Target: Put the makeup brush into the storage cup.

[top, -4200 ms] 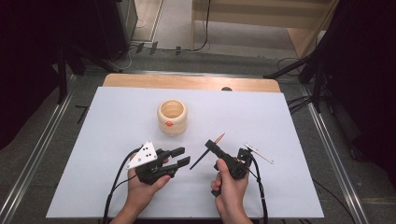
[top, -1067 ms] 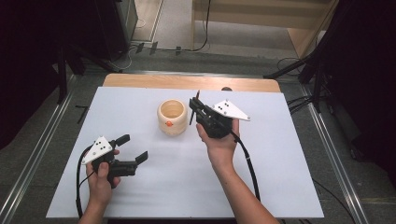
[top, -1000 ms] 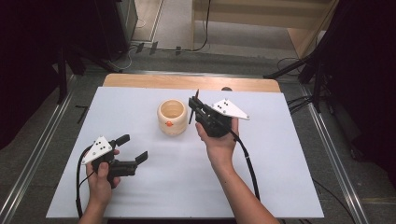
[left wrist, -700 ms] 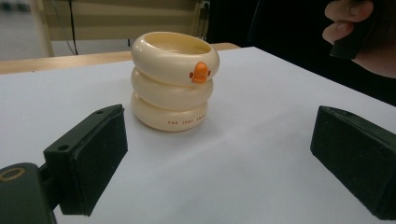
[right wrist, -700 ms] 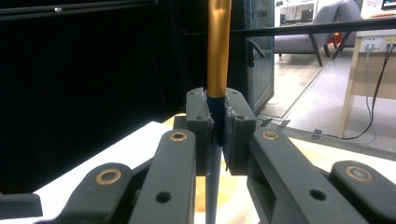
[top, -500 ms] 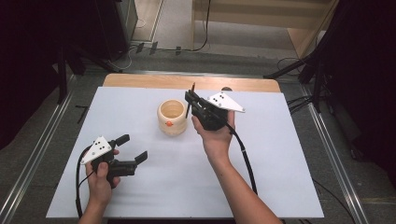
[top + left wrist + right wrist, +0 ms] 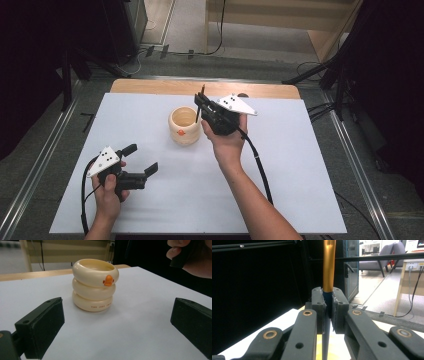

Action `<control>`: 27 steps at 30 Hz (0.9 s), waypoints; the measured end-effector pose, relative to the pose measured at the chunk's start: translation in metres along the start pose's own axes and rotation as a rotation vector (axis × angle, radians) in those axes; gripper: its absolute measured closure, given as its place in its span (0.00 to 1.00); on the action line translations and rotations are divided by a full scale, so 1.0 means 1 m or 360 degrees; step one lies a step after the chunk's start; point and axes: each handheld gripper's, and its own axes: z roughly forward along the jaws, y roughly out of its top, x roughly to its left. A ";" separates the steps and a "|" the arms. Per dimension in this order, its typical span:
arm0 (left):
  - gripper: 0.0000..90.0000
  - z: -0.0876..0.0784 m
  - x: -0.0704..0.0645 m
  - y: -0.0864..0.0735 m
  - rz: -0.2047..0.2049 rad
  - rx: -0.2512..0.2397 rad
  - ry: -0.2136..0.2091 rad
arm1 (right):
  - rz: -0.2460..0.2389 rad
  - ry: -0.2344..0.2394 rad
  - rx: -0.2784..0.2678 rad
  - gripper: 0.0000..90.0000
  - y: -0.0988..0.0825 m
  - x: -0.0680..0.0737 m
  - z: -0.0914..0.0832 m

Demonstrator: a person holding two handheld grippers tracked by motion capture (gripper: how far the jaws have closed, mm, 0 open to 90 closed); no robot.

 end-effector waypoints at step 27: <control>0.00 0.002 -0.001 0.000 -0.0001 0.0009 -0.0019 | -0.0042 -0.0007 0.0033 0.93 0.003 0.007 0.031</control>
